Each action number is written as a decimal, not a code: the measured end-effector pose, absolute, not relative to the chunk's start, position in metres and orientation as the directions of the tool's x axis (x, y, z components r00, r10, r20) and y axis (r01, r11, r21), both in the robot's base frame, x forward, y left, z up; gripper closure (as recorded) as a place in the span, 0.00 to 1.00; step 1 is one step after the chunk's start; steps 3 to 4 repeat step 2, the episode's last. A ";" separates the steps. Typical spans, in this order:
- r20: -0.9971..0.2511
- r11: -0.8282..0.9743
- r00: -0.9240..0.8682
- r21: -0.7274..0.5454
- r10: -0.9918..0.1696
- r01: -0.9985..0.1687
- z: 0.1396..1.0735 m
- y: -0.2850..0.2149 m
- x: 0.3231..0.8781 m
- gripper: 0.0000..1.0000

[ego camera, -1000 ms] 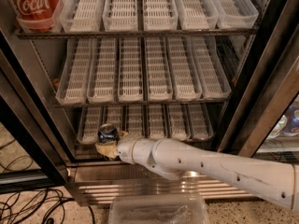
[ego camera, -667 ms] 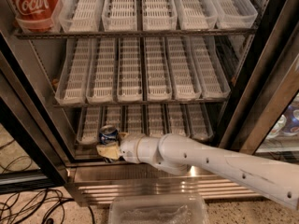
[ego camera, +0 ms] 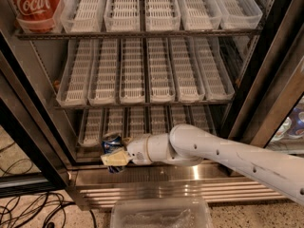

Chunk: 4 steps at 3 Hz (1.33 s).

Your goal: Pick pepsi can from bottom shelf of fridge

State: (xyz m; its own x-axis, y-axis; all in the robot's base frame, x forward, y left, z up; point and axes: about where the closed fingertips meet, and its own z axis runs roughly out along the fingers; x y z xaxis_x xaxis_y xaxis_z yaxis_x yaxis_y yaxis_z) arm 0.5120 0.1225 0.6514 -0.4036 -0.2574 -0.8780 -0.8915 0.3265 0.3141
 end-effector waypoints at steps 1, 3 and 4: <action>-0.875 0.284 -0.394 0.316 -0.281 -0.905 0.663 0.112 0.495 1.00; -0.874 0.277 -0.394 0.319 -0.284 -0.906 0.663 0.113 0.493 1.00; -0.874 0.277 -0.394 0.319 -0.284 -0.906 0.663 0.113 0.493 1.00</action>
Offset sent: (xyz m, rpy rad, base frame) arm -0.0142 -0.0084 0.0099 -0.0044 0.0033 0.0425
